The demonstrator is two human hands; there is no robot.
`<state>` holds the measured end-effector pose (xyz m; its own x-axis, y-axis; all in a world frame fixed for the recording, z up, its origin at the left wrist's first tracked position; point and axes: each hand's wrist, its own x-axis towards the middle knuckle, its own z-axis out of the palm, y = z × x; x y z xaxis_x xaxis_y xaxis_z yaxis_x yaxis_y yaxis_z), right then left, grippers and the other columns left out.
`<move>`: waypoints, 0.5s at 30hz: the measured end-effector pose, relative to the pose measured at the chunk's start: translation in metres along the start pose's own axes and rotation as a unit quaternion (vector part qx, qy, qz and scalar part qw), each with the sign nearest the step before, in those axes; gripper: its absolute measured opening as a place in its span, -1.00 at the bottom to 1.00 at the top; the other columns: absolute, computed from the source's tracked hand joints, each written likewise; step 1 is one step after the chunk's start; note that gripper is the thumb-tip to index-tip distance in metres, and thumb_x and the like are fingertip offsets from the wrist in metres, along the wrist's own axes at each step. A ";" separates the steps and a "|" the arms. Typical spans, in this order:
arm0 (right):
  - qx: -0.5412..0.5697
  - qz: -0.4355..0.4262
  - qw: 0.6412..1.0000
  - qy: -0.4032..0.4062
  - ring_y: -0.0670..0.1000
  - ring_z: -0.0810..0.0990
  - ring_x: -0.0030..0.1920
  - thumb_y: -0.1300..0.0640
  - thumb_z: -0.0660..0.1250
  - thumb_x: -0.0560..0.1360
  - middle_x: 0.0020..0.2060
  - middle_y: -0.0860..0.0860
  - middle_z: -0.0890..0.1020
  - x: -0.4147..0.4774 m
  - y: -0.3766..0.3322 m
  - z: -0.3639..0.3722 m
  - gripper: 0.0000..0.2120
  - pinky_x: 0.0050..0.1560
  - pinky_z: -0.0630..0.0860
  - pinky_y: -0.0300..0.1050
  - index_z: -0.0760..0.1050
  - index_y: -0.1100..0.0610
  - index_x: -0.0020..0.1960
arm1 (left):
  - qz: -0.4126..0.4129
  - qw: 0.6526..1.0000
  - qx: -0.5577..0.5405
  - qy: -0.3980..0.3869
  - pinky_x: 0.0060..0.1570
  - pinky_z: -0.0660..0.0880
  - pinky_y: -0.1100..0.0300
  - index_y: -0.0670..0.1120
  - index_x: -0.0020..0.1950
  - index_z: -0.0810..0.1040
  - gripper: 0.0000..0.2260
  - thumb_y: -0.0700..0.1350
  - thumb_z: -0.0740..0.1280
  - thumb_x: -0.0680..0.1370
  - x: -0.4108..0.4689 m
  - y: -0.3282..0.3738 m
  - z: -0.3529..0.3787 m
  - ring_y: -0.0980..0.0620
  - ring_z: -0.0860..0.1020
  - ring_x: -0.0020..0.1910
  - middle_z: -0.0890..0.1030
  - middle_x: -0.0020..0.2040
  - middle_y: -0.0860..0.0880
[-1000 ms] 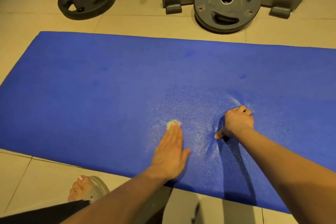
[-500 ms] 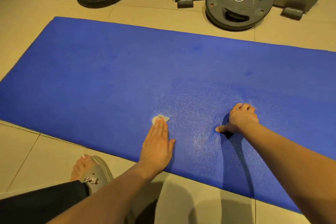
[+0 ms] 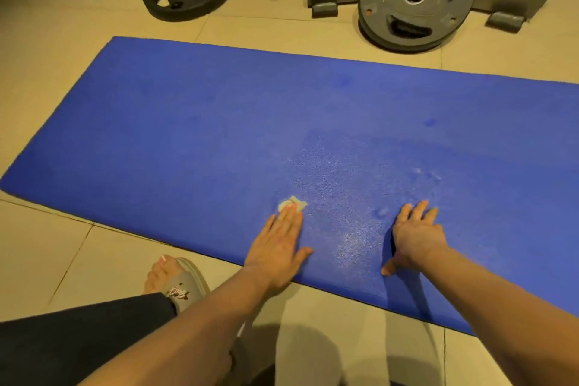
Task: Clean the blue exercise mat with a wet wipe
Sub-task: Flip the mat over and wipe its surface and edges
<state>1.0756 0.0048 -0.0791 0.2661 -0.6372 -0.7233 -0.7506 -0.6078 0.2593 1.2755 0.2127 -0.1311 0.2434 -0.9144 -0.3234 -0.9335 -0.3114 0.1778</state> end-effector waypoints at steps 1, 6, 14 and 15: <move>0.003 -0.001 1.000 0.005 0.48 -0.07 0.56 -0.49 0.53 0.14 0.57 0.41 -0.17 0.000 0.000 0.000 0.55 0.47 0.31 0.26 -0.34 0.37 0.57 | -0.018 1.000 -0.014 0.016 0.62 -0.11 0.02 -0.05 0.68 -0.17 -0.31 0.29 -0.09 0.67 -0.002 -0.003 -0.001 0.08 -0.27 0.63 -0.24 0.67 0.04; 0.021 -0.001 1.000 0.016 0.48 -0.11 0.56 -0.48 0.54 0.13 0.57 0.39 -0.18 -0.001 0.003 0.004 0.55 0.51 0.23 0.28 -0.34 0.34 0.59 | -0.098 0.982 -0.150 0.053 0.60 -0.22 0.13 -0.04 0.68 -0.15 -0.29 0.25 0.08 0.68 -0.004 0.038 0.000 0.11 -0.27 0.63 -0.24 0.65 0.08; 0.026 0.006 1.000 0.011 0.48 -0.11 0.56 -0.45 0.56 0.13 0.57 0.39 -0.19 -0.001 0.001 0.003 0.55 0.51 0.22 0.28 -0.35 0.34 0.58 | 0.036 0.997 -0.063 0.006 0.61 -0.19 -0.06 -0.11 0.68 -0.19 -0.31 0.21 0.02 0.70 -0.004 0.102 0.010 0.02 -0.35 0.61 -0.28 0.66 -0.02; 0.027 0.007 1.000 0.007 0.49 -0.11 0.56 -0.45 0.57 0.12 0.56 0.40 -0.18 0.000 0.000 0.002 0.56 0.51 0.24 0.29 -0.35 0.35 0.58 | 0.035 0.999 -0.030 0.011 0.61 -0.16 -0.08 -0.10 0.67 -0.21 -0.30 0.22 0.00 0.70 -0.006 0.086 0.010 0.01 -0.34 0.62 -0.27 0.66 -0.03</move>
<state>1.0739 0.0059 -0.0803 0.2634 -0.6520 -0.7110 -0.7857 -0.5726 0.2340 1.1912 0.1943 -0.1231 0.1849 -0.9399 -0.2870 -0.9313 -0.2608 0.2542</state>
